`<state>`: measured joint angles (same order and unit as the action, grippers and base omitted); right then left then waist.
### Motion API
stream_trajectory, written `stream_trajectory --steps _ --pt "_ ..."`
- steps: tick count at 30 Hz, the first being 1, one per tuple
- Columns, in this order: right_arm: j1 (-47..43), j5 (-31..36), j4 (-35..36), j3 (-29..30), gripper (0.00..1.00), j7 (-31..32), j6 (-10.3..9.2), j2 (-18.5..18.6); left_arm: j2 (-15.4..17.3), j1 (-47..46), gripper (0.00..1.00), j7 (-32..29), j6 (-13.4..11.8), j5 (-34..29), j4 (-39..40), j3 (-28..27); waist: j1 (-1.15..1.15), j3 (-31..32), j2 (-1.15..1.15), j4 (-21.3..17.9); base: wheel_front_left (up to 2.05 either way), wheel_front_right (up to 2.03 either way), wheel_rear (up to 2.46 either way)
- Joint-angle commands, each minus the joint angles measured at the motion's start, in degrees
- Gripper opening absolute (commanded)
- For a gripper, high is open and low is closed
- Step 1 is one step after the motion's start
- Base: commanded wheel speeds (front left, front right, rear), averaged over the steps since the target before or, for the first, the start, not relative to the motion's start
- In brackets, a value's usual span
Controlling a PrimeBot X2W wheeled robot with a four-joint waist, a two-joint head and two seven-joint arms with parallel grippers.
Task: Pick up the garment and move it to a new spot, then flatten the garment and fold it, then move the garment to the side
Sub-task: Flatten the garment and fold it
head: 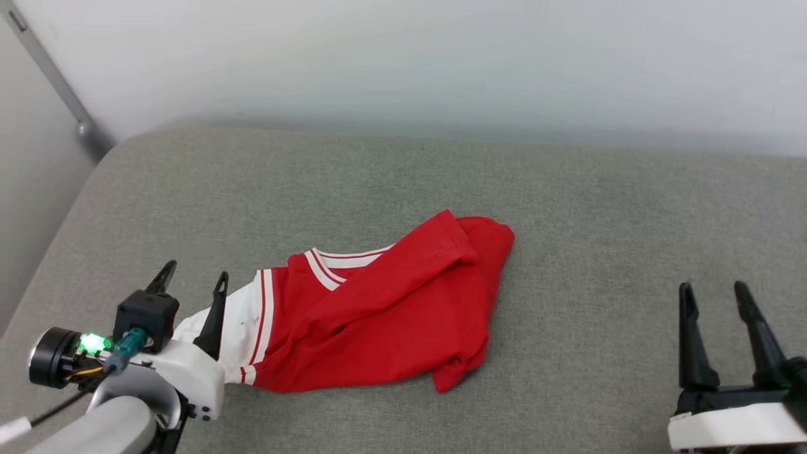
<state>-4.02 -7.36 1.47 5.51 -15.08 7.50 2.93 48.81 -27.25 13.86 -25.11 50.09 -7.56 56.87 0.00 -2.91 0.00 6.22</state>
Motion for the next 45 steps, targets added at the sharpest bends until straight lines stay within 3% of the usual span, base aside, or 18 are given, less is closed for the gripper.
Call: stream_trajectory --steps 1,4,7,11,15,20,23,27,31,37,40,45 --pt "1.09 0.49 0.77 0.71 1.0 -0.13 -0.02 -0.11 -0.19 1.87 1.0 0.77 -2.53 -1.32 2.13 -1.14 0.0 0.76 0.0 0.81 0.0 0.0 0.0" --pt "2.86 1.32 1.93 1.64 1.0 -0.13 -0.02 -0.11 -1.87 5.15 1.0 1.35 -7.68 -4.68 7.03 -4.95 0.0 0.87 0.0 1.53 0.0 0.0 0.0" --pt "6.02 2.67 3.0 1.78 1.0 -0.13 -0.02 -0.11 -4.97 10.04 1.0 1.35 -11.2 -9.73 11.2 -10.97 0.0 0.09 0.0 2.11 0.0 0.0 0.0" --pt "12.46 6.17 2.76 0.31 1.0 -0.13 -0.02 0.11 -9.93 16.96 1.0 1.33 -12.27 -16.4 14.31 -18.63 0.0 -1.47 0.0 2.63 0.0 0.0 0.0" --pt "19.7 7.57 -2.26 -4.1 1.0 -0.13 -0.03 4.59 -14.95 21.75 1.0 1.34 -9.49 -21.08 14.47 -24.44 0.0 -2.95 0.0 3.44 0.0 0.0 0.0" --pt "30.26 5.76 -14.13 -13.22 1.0 1.51 -0.03 11.61 -20.65 24.37 1.0 1.34 -5.42 -26.12 13.68 -30.29 0.0 -4.46 0.0 4.75 0.0 0.0 0.0" --pt "36.52 1.57 -20.28 -22.56 1.0 9.78 -0.03 15.45 -23.7 25.17 1.0 1.35 -2.92 -28.82 13.38 -33.22 0.0 -5.64 0.0 5.33 0.0 0.0 0.0" --pt "46.03 -8.69 -24.35 -36.9 1.0 23.43 -0.03 21.25 -27.73 25.9 1.0 1.35 0.25 -31.89 13.47 -36.73 0.0 -7.82 0.0 5.99 0.0 0.0 0.0" --pt "55.05 -19.23 -25.46 -50.79 1.0 38.02 -0.03 26.03 -31.51 25.11 1.0 1.35 3.41 -34.96 13.61 -39.49 0.0 -10.61 0.0 6.86 0.0 0.0 0.0" --pt "66.91 -31.97 -25.14 -65.2 1.0 56.36 -0.03 30.57 -37.14 23.31 1.0 1.35 7.54 -39.26 14.02 -42.46 0.0 -15.17 0.0 9.01 0.0 0.0 0.0" --pt "70.88 -35.79 -25.82 -70.34 1.0 61.72 -0.03 31.34 -39.26 22.49 1.0 1.35 9.6 -40.95 13.48 -43.48 0.0 -17.0 0.0 9.85 0.0 0.0 0.0" --pt "73.65 -39.05 -28.05 -74.6 1.0 63.76 -0.03 31.47 -41.81 21.65 1.0 1.35 12.03 -42.53 12.66 -44.92 0.0 -18.92 0.0 11.01 0.0 0.0 0.0"
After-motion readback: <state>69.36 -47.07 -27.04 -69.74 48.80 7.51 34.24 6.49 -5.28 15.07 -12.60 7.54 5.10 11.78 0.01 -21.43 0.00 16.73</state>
